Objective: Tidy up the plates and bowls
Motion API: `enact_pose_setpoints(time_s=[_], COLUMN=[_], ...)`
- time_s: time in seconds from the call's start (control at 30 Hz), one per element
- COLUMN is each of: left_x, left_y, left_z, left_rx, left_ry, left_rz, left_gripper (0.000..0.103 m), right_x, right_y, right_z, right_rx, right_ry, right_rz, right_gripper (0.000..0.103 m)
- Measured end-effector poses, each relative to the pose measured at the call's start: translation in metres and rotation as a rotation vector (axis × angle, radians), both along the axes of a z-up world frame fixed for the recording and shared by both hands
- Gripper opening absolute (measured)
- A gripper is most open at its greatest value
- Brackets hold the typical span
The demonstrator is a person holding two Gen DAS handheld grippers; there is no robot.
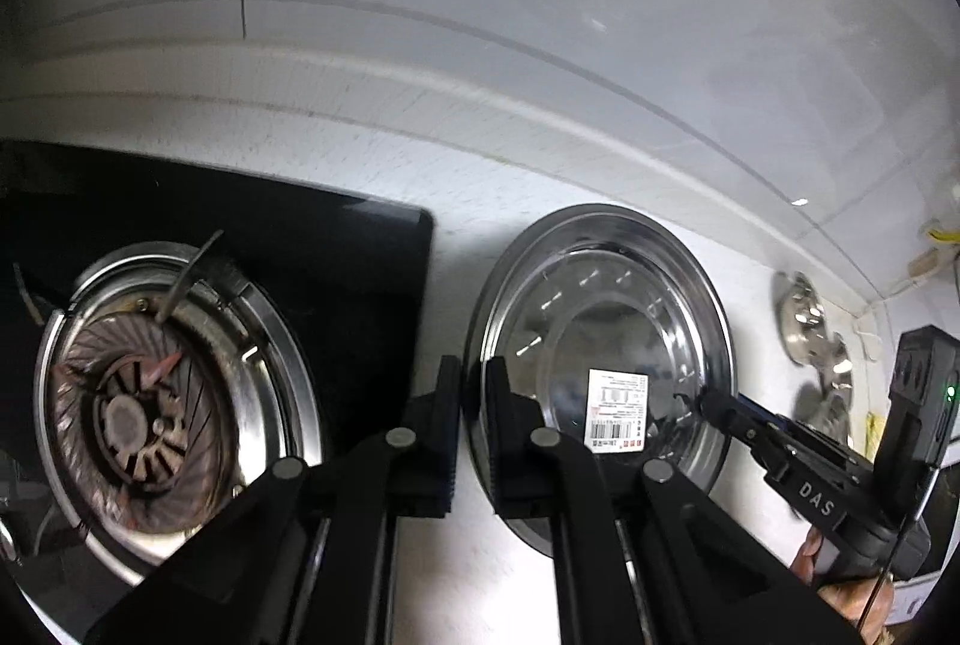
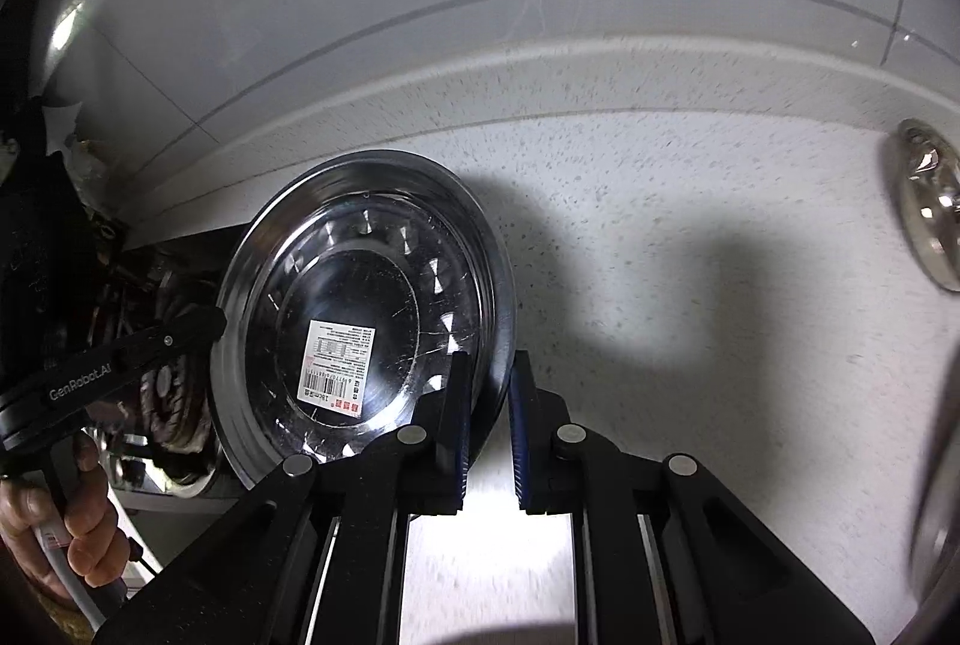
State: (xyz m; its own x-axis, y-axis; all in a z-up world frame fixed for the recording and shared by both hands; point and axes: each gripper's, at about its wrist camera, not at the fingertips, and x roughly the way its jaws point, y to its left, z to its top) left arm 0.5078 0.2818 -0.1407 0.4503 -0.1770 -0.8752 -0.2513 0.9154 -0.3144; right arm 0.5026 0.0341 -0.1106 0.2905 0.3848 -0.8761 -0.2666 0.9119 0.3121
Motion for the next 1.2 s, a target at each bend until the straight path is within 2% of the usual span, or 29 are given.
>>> enact_pose_setpoints(time_s=[0.4, 0.57, 0.67, 0.77, 0.9, 1.1, 1.2], left_x=[-0.062, -0.098, -0.123, -0.146, -0.171, -0.197, -0.202], left_y=[-0.05, -0.079, -0.1, -0.116, -0.129, -0.148, -0.152], left_z=[0.109, 0.137, 0.142, 0.133, 0.101, 0.02, -0.008], left_rx=[0.005, -0.006, -0.023, -0.051, -0.086, -0.128, -0.135], left_ry=[-0.126, -0.159, -0.176, -0.16, -0.119, 0.011, 0.059], left_rz=[-0.076, -0.126, -0.156, -0.174, -0.19, -0.188, -0.166], left_gripper=[0.007, 0.007, 0.008, 0.008, 0.008, 0.008, 0.008], right_x=[-0.049, -0.081, -0.092, -0.114, -0.14, -0.16, -0.162], right_y=[-0.056, -0.09, -0.1, -0.12, -0.135, -0.159, -0.164], right_z=[0.109, 0.141, 0.146, 0.146, 0.124, 0.053, 0.018], right_rx=[0.009, 0.028, 0.033, 0.038, 0.038, 0.016, 0.002], right_ry=[-0.135, -0.162, -0.168, -0.166, -0.129, -0.008, 0.055], right_rz=[-0.017, -0.009, -0.008, 0.001, 0.013, 0.018, 0.013], right_gripper=[0.011, 0.011, 0.011, 0.011, 0.011, 0.011, 0.011])
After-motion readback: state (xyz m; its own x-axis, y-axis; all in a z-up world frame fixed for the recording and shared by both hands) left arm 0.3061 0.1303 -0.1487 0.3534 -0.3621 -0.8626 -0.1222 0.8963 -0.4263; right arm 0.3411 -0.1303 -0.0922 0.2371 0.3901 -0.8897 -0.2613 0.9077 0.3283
